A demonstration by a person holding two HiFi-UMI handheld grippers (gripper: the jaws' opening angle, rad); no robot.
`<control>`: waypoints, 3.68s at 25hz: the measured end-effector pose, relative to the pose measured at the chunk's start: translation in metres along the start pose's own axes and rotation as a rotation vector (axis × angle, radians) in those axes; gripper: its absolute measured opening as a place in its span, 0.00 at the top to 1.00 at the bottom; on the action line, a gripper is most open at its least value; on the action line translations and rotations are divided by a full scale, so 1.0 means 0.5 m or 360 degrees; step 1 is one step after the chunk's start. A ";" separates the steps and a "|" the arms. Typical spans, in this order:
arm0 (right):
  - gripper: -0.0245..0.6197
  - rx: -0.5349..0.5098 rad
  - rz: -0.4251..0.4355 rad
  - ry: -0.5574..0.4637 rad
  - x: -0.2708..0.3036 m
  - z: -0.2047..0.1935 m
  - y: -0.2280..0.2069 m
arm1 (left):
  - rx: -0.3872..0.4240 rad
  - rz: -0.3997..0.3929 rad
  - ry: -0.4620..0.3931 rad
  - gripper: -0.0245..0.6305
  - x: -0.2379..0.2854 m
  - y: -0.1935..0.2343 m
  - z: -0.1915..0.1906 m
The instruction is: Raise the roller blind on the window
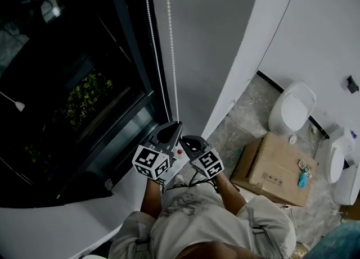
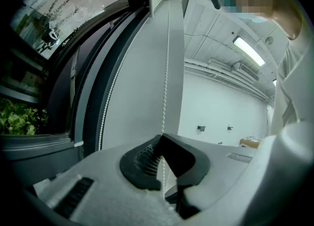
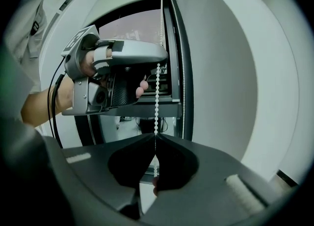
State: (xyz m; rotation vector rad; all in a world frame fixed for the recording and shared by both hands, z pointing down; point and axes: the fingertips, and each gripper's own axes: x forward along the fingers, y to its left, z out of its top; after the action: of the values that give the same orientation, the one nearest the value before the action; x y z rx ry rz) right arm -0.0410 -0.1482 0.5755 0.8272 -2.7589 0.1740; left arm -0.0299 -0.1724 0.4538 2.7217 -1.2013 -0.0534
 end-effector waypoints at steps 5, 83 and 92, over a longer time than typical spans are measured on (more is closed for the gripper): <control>0.94 -0.0013 -0.0023 0.0021 -0.007 -0.005 -0.004 | 0.0001 0.0003 -0.0003 0.95 0.001 -0.005 0.000; 0.94 -0.0021 0.0020 -0.0453 -0.044 0.307 -0.035 | -0.0106 0.0018 0.0225 0.94 0.019 0.034 -0.178; 0.94 0.0013 0.0010 -0.0355 -0.028 0.246 -0.040 | -0.0155 0.0029 0.0306 0.94 0.026 0.042 -0.240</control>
State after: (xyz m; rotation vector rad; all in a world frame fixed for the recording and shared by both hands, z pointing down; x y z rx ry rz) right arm -0.0443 -0.1806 0.4542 0.8895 -2.9699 0.0995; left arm -0.0247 -0.1796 0.5761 2.5638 -1.1379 0.1449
